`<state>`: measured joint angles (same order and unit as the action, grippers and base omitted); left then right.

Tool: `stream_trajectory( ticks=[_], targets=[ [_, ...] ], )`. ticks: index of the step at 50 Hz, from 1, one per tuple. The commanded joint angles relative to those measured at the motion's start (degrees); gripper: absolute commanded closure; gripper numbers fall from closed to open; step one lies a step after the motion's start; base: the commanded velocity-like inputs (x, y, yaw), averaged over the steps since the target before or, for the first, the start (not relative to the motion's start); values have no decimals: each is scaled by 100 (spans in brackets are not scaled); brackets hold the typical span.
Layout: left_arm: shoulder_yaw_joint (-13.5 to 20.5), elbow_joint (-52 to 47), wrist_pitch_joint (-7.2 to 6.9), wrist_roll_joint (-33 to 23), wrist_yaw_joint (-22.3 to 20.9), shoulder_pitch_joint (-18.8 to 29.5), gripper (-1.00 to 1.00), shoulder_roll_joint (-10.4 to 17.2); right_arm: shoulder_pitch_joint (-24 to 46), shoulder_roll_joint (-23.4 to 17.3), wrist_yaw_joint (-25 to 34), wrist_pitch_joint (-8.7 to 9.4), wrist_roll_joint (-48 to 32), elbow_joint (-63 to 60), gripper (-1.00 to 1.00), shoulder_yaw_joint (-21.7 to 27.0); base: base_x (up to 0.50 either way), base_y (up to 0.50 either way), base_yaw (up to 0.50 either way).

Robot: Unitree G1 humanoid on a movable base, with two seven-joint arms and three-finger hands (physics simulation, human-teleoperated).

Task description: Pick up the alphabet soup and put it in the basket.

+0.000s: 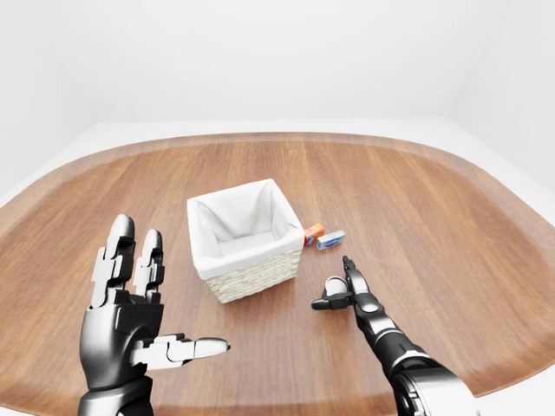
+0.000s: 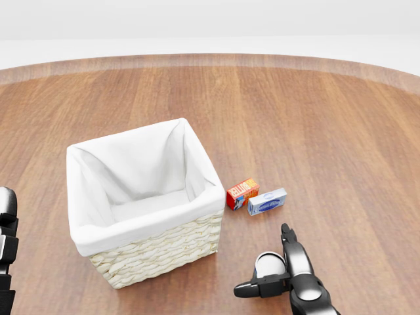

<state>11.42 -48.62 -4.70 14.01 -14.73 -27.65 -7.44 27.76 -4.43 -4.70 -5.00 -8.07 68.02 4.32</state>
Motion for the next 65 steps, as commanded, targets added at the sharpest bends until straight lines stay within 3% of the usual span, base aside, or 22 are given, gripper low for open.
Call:
stream_trajectory(
  ticks=[1, 8, 9, 10, 11, 12, 36, 65],
  targets=[
    [10, -7, -16, 11, -12, 5, -100, -7, -100, 218, 20, 0, 122, 438, -100, -103, 1, 0, 0],
    [11, -3, -3, 12, -21, -2, -100, -12, -96, 234, 15, 0, 74, 499, -100, -115, 0, 0, 0],
    [13, -5, -6, 16, -22, -3, -100, -12, -95, 237, 11, 0, 66, 514, -57, -112, 0, 0, 0],
    [20, -9, -13, 24, -24, -1, -100, -11, -95, 241, 9, 0, 57, 524, 18, -111, 1, 0, 1],
    [27, -12, -17, 32, -27, 0, -100, -11, -96, 244, 3, 0, 45, 540, 81, -111, 0, 0, 0],
    [33, -23, -13, 40, -35, -13, -100, -17, -110, 251, 12, 0, 27, 545, 100, -117, 0, 0, 0],
    [185, -110, -30, 125, -113, 19, -100, -82, -126, 266, 34, 0, -21, 540, 100, -115, 0, 0, 0],
    [122, -91, -30, 83, -114, -10, -100, -83, -179, 260, 69, 0, 34, 371, 100, -118, 0, 0, 0]
  ],
)
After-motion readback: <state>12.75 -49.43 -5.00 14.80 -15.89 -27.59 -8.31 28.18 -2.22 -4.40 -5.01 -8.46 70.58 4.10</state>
